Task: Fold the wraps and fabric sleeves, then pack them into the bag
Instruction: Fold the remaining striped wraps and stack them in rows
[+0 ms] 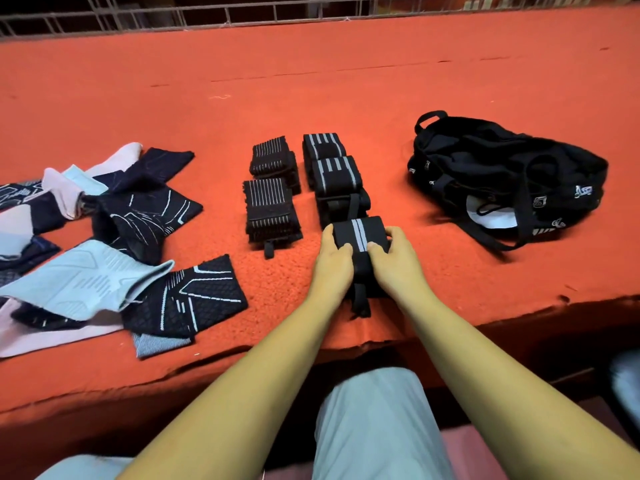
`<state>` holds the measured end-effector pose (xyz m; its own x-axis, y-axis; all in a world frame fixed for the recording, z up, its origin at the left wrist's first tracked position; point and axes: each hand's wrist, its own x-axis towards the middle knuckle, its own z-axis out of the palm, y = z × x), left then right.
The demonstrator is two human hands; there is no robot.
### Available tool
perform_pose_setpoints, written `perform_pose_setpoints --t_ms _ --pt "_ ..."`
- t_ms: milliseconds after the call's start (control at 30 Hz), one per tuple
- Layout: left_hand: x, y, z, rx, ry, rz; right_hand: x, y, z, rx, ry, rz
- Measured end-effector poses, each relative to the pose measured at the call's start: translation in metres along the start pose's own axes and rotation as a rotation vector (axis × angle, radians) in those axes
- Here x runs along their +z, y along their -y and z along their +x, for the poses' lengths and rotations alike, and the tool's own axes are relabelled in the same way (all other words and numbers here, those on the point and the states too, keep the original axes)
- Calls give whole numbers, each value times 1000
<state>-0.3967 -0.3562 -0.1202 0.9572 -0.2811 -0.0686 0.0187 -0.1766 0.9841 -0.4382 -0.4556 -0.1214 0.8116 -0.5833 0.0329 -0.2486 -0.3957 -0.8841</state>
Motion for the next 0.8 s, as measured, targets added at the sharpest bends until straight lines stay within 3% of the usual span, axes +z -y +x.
perform_pose_setpoints --t_ms 233,467,633,800 --pt "-5 18 3 108 51 185 0 -3 -5 -86 30 -86" --pt "-1 12 4 88 27 105 1 -1 0 -72 24 -59" --pt "-4 8 6 72 62 225 -3 6 2 -20 96 -157" --pt "-46 -11 9 112 3 249 -16 50 3 -134 -3 -309"
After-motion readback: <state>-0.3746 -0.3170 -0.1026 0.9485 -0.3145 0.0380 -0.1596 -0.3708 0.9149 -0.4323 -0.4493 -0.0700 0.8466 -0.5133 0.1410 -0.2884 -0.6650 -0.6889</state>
